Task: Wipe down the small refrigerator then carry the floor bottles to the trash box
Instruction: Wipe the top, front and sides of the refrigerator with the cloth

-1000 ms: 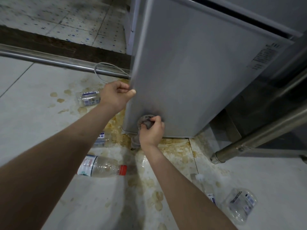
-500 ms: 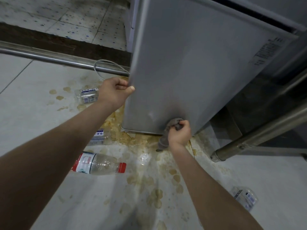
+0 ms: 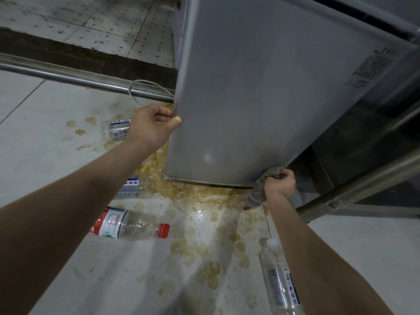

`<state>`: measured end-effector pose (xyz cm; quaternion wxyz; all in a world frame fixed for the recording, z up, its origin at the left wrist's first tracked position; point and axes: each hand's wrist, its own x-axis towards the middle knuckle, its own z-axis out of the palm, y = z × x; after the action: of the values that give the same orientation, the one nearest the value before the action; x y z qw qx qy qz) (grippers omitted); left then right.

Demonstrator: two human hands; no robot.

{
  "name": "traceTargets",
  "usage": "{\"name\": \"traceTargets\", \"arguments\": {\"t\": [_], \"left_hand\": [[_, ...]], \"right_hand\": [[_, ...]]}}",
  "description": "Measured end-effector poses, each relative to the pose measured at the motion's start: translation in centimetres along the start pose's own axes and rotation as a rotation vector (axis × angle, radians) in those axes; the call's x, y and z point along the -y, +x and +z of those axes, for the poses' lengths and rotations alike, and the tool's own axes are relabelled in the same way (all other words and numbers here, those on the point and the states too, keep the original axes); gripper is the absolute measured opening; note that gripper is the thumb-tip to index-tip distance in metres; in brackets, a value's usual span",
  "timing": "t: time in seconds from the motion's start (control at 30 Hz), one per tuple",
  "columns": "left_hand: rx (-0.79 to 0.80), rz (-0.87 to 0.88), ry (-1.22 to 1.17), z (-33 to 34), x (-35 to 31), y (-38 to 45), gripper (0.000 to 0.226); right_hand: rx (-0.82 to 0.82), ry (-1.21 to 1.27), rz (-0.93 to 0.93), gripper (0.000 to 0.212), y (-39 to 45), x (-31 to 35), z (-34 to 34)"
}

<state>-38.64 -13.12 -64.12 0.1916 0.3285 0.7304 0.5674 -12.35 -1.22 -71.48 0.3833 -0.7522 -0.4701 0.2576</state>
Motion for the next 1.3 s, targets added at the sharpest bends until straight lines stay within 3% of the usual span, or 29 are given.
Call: {"name": "traceTargets", "arguments": {"t": [0.23, 0.6, 1.03, 1.3], "left_hand": [[-0.002, -0.001, -0.005, 0.0, -0.2, -0.2, 0.015], [-0.018, -0.046, -0.024, 0.2, -0.7, -0.6, 0.023], [-0.019, -0.030, 0.022, 0.0, -0.8, -0.3, 0.025], [0.002, -0.047, 0.027, -0.1, -0.8, -0.1, 0.023]], "right_hand": [[0.050, 0.048, 0.056, 0.024, 0.3, 0.4, 0.0], [0.053, 0.075, -0.127, 0.030, -5.2, 2.9, 1.7], [0.214, 0.083, -0.285, 0.024, -11.3, 6.1, 3.6], [0.235, 0.088, -0.340, 0.026, -10.7, 5.8, 3.1]]}}
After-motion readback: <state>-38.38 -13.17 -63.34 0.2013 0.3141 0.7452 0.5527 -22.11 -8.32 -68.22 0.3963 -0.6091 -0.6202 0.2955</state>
